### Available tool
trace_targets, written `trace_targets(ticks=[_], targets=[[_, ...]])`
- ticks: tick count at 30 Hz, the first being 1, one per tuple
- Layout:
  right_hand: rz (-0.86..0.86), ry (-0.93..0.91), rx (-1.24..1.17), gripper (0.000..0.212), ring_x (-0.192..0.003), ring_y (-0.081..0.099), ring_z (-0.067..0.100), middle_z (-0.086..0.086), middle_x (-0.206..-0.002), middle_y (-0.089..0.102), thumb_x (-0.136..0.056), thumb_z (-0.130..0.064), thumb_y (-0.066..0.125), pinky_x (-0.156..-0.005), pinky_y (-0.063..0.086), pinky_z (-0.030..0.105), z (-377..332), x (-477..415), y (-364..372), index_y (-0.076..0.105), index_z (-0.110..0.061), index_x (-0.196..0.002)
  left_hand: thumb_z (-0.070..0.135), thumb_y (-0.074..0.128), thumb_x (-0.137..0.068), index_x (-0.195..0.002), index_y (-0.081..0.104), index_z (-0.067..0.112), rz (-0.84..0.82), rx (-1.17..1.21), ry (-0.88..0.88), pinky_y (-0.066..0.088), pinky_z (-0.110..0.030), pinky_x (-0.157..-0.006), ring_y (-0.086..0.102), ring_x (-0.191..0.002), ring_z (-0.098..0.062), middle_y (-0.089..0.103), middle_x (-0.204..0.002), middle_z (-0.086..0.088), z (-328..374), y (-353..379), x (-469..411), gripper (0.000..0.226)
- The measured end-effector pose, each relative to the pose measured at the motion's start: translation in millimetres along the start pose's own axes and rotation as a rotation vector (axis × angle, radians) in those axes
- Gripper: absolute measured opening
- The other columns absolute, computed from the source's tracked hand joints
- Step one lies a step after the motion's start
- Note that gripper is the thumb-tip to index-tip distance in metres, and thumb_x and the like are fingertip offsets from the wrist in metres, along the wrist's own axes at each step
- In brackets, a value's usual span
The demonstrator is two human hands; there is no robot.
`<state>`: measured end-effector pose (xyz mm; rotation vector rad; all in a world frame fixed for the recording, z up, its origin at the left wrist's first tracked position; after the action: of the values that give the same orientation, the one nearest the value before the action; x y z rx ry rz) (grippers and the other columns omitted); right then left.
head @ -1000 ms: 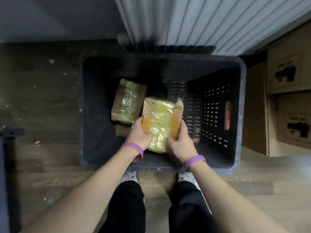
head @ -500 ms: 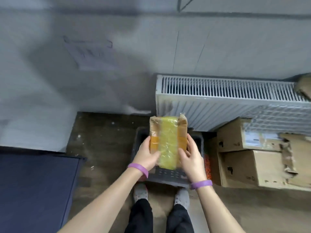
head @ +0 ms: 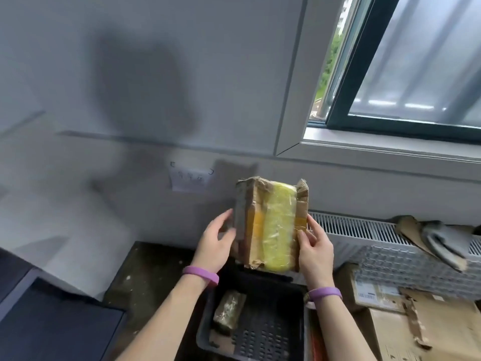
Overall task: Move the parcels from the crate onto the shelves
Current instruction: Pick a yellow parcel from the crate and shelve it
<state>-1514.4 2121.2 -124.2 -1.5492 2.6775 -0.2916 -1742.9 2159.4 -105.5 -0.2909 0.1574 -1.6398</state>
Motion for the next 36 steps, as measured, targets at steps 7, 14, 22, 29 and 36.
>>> trace_targets(ticks=[7,14,22,29,36], targets=[[-0.095,0.003,-0.07,0.039,-0.075,0.067,0.015,0.003,-0.092,0.072,-0.1,-0.011,0.049,-0.064,0.059,0.03,-20,-6,-5,0.046,-0.029,-0.134,0.031,0.054,-0.094,-0.136,0.034,0.042,-0.124,0.13,-0.06,0.04,-0.01,-0.089,0.049,-0.109,0.01,0.051,-0.125,0.02,19,2,0,0.048],[-0.352,0.077,0.0,0.057,-0.111,0.06,0.011,-0.002,-0.126,0.061,-0.093,-0.066,0.03,-0.097,0.048,0.035,-30,-6,10,0.055,-0.027,-0.126,0.024,0.072,-0.082,-0.133,0.049,0.02,0.079,0.052,-0.011,0.046,-0.011,-0.071,0.057,-0.103,-0.005,0.058,-0.115,0.006,35,-1,0,0.056],[-0.468,0.121,-0.177,0.092,-0.122,0.056,0.015,-0.002,-0.141,0.051,-0.071,-0.085,0.041,-0.104,0.046,0.043,-33,-5,21,0.035,-0.033,-0.146,0.025,0.076,-0.077,-0.119,0.058,0.023,0.106,0.069,0.074,0.049,-0.016,-0.076,0.056,-0.098,0.0,0.061,-0.108,0.009,46,-2,-2,0.045],[-0.431,0.177,-0.262,0.08,-0.096,0.071,0.008,-0.007,-0.11,0.073,-0.074,-0.078,0.045,-0.066,0.057,0.019,-27,-6,22,0.049,-0.028,-0.136,0.028,0.076,-0.077,-0.125,0.055,0.022,0.063,0.116,0.072,0.047,-0.013,-0.076,0.055,-0.105,-0.004,0.06,-0.117,0.007,41,4,-7,0.052],[-0.373,0.004,-0.137,0.048,-0.117,0.059,0.009,-0.009,-0.128,0.064,-0.098,-0.062,0.028,-0.106,0.044,0.04,-47,-8,55,0.056,-0.041,-0.131,0.019,0.07,-0.084,-0.122,0.053,0.032,0.11,0.24,0.052,0.054,-0.015,-0.075,0.063,-0.1,-0.001,0.065,-0.107,0.016,22,-10,-2,0.044]])
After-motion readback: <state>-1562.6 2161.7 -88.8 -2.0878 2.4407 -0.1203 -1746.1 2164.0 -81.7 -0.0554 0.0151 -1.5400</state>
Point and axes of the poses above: each hand's wrist, its own x-axis away from the middle knuckle, its own y-axis out of the palm, z = x × y, the point moved 6 cm from there along -x, towards the middle knuckle
